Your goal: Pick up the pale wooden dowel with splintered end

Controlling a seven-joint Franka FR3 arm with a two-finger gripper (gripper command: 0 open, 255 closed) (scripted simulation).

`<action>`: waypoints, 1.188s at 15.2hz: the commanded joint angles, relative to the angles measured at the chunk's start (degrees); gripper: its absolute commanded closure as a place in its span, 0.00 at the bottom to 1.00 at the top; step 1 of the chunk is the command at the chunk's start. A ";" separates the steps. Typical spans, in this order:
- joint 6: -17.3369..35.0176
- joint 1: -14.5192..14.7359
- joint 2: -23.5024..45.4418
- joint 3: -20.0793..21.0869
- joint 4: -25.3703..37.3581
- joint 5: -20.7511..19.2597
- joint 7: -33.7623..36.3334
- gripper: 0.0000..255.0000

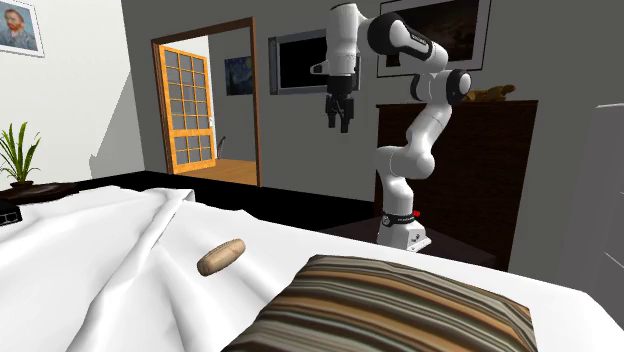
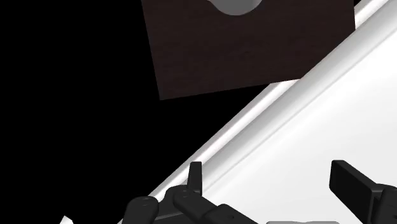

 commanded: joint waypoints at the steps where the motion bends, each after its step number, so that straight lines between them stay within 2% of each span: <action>1: 0.00 0.00 0.00 0.00 0.00 0.00 0.00 0.00; 9: 13.71 2.07 13.60 -3.02 0.87 0.54 -6.64 0.00; 18: 25.39 4.35 31.34 -4.77 7.69 3.20 -14.76 0.00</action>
